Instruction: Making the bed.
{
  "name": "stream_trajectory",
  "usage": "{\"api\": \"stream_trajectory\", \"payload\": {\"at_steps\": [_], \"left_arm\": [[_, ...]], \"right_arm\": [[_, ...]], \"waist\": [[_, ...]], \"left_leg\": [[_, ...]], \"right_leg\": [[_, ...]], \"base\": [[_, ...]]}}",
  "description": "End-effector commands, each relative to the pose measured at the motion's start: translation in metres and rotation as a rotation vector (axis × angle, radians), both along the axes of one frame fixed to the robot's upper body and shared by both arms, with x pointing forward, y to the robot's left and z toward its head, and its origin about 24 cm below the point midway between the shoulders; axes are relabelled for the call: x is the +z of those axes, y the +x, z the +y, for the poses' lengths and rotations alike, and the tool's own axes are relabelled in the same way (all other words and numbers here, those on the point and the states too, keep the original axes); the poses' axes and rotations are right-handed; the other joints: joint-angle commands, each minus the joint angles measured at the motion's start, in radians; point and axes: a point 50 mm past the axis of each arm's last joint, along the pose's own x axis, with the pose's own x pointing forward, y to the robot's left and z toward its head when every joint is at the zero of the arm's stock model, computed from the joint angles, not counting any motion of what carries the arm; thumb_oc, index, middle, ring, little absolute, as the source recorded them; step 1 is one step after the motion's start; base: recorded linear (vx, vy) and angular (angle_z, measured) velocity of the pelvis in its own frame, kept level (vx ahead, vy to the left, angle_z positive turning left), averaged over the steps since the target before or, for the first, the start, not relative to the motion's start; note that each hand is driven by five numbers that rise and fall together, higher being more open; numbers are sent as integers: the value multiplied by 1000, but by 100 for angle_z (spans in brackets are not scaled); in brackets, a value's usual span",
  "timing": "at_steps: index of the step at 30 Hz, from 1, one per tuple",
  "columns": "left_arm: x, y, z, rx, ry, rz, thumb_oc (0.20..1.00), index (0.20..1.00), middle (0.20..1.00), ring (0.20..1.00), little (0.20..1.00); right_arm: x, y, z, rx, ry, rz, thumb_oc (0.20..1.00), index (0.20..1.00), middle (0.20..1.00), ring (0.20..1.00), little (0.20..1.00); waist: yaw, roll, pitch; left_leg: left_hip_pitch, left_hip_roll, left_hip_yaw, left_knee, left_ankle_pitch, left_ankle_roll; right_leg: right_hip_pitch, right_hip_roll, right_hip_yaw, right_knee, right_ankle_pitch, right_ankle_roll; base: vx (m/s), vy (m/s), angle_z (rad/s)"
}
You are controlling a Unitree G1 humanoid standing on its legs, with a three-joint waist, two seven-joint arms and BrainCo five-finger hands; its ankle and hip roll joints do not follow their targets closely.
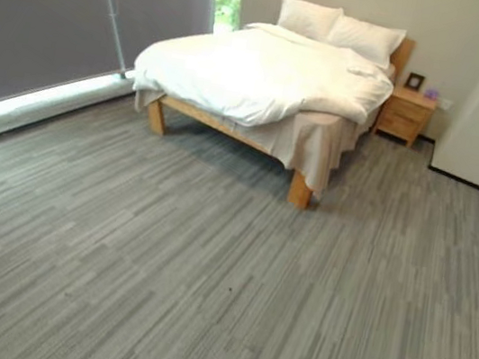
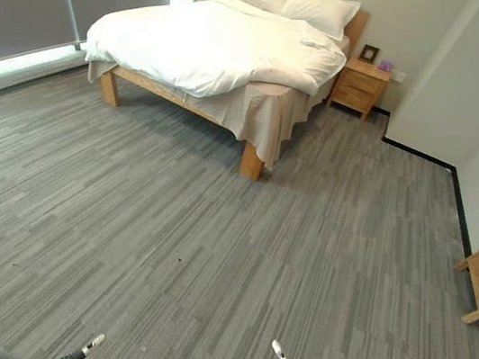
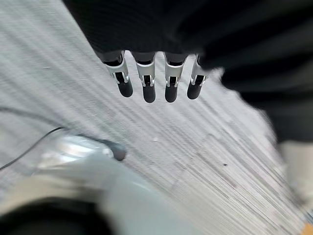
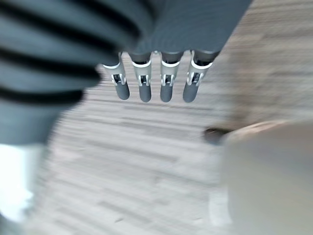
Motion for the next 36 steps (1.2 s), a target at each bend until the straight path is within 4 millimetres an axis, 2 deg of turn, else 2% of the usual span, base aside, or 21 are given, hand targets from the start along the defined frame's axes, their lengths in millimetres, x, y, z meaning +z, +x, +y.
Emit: {"api": "stream_trajectory", "payload": {"at_steps": [1, 3, 5, 6, 7, 9, 11, 12, 13, 14, 15, 16, 17, 19, 24, 29, 32, 33, 34, 36], "left_arm": [[1, 23, -4, -10, -19, -41, 1000, 1000, 1000, 1000, 1000], [2, 26, -3, -26, -15, -49, 1000, 1000, 1000, 1000, 1000], [6, 41, 2, -61, 12, -96, 1000, 1000, 1000, 1000, 1000], [11, 61, 4, -102, 31, -167, 1000, 1000, 1000, 1000, 1000], [15, 73, 7, -128, 44, -203, 1000, 1000, 1000, 1000, 1000], [39, 121, 17, -197, 116, -400, 1000, 1000, 1000, 1000, 1000], [65, 154, 17, -182, 121, -587, 1000, 1000, 1000, 1000, 1000], [87, 173, 19, -172, 120, -720, 1000, 1000, 1000, 1000, 1000], [126, 192, 19, -194, 124, -922, 1000, 1000, 1000, 1000, 1000], [126, 192, 19, -194, 124, -920, 1000, 1000, 1000, 1000, 1000], [142, 197, 17, -222, 123, -996, 1000, 1000, 1000, 1000, 1000], [142, 197, 17, -222, 123, -994, 1000, 1000, 1000, 1000, 1000], [166, 203, 9, -277, 108, -1110, 1000, 1000, 1000, 1000, 1000], [184, 204, -1, -294, 82, -1207, 1000, 1000, 1000, 1000, 1000], [192, 205, -8, -310, 104, -1243, 1000, 1000, 1000, 1000, 1000], [183, 200, -3, -211, 141, -1209, 1000, 1000, 1000, 1000, 1000], [178, 194, 6, -160, 157, -1182, 1000, 1000, 1000, 1000, 1000], [179, 194, 8, -148, 164, -1186, 1000, 1000, 1000, 1000, 1000], [179, 192, 7, -133, 141, -1187, 1000, 1000, 1000, 1000, 1000], [178, 191, 7, -141, 141, -1180, 1000, 1000, 1000, 1000, 1000]], "right_arm": [[-1, -3, 0, -61, 7, 20, 1000, 1000, 1000, 1000, 1000], [-1, -7, -2, -81, 6, 29, 1000, 1000, 1000, 1000, 1000], [1, 4, -4, -131, 12, -25, 1000, 1000, 1000, 1000, 1000], [6, 23, -10, -145, 4, -102, 1000, 1000, 1000, 1000, 1000], [9, 35, -12, -126, -8, -143, 1000, 1000, 1000, 1000, 1000], [32, 95, -21, -23, -52, -363, 1000, 1000, 1000, 1000, 1000], [55, 131, -24, 19, -74, -517, 1000, 1000, 1000, 1000, 1000], [73, 152, -24, 63, -90, -627, 1000, 1000, 1000, 1000, 1000], [115, 184, -24, 175, -141, -835, 1000, 1000, 1000, 1000, 1000], [115, 183, -24, 175, -141, -833, 1000, 1000, 1000, 1000, 1000], [129, 190, -24, 213, -168, -898, 1000, 1000, 1000, 1000, 1000], [129, 190, -24, 214, -168, -897, 1000, 1000, 1000, 1000, 1000], [156, 199, -19, 312, -212, -1011, 1000, 1000, 1000, 1000, 1000], [173, 199, -11, 389, -202, -1097, 1000, 1000, 1000, 1000, 1000], [177, 194, 0, 390, -145, -1138, 1000, 1000, 1000, 1000, 1000], [179, 194, 8, 384, -165, -1160, 1000, 1000, 1000, 1000, 1000], [180, 198, 13, 422, -187, -1165, 1000, 1000, 1000, 1000, 1000], [183, 201, 13, 430, -196, -1172, 1000, 1000, 1000, 1000, 1000], [184, 201, 15, 431, -189, -1182, 1000, 1000, 1000, 1000, 1000], [183, 199, 18, 435, -172, -1183, 1000, 1000, 1000, 1000, 1000]], "waist": [[3, -15, 13], [-2, -14, 10], [-11, -11, 7], [-19, -8, 7], [-23, -6, 8], [-32, 1, 17], [-36, 7, 23], [-38, 10, 30], [-46, 12, 33], [-46, 12, 33], [-50, 14, 36], [-50, 14, 35], [-59, 14, 38], [-65, 11, 39], [-62, 2, 44], [-55, -2, 57], [-44, 2, 76], [-42, 12, 89], [-46, 27, 105], [-52, 37, 132]], "left_leg": [[17, -8, -44, -85, 75, -48], [20, -10, -56, -85, 73, -47], [22, -10, -58, -85, 72, -47], [21, -10, -56, -85, 73, -48], [22, -10, -54, -85, 73, -48], [25, -8, -40, -85, 71, -50], [17, -8, -25, -85, 77, -51], [20, -6, -15, -85, 76, -51], [15, -5, -5, -85, 79, -50], [16, -5, -4, -85, 78, -50], [17, -5, -2, -85, 77, -49], [18, -5, -2, -85, 76, -49], [22, -6, 0, -85, 72, -47], [29, -6, 2, -85, 63, -43], [35, -4, -1, -85, 54, -39], [32, -6, 1, -85, 47, -33], [19, -13, 20, -85, 42, -23], [15, -21, 21, -85, 37, -11], [20, -36, 10, -85, 24, 16], [44, -49, 10, -85, 6, 40]], "right_leg": [[69, -36, 55, -141, 101, 77], [75, -37, 56, -141, 98, 75], [79, -38, 63, -141, 97, 73], [77, -37, 70, -141, 98, 73], [77, -36, 73, -141, 99, 73], [71, -35, 85, -141, 105, 78], [56, -35, 95, -141, 115, 84], [54, -33, 101, -141, 117, 86], [45, -34, 110, -141, 120, 87], [47, -33, 110, -141, 120, 87], [46, -34, 114, -141, 121, 87], [47, -33, 114, -141, 120, 87], [49, -34, 123, -141, 120, 86], [55, -34, 129, -141, 114, 85], [59, -35, 134, -141, 109, 83], [56, -38, 141, -141, 107, 84], [33, -51, 150, -133, 112, 97], [0, -69, 157, -64, 97, 103], [-77, -92, 177, 112, 103, 119], [-181, -129, 179, 346, 178, 130]], "base": [[15, 7, 10], [27, 8, 11], [19, 7, 10], [-4, 6, 7], [-34, 8, 3], [-60, 9, -6], [-76, 13, -30], [-66, 12, -30], [-36, 7, -25], [-17, 11, -30], [0, 5, -29], [13, 16, -22], [26, 16, -8], [54, 19, -6], [51, 12, -2], [56, 30, -5], [49, 119, -14], [84, 308, -30], [92, 311, -29], [141, 255, -34]]}}
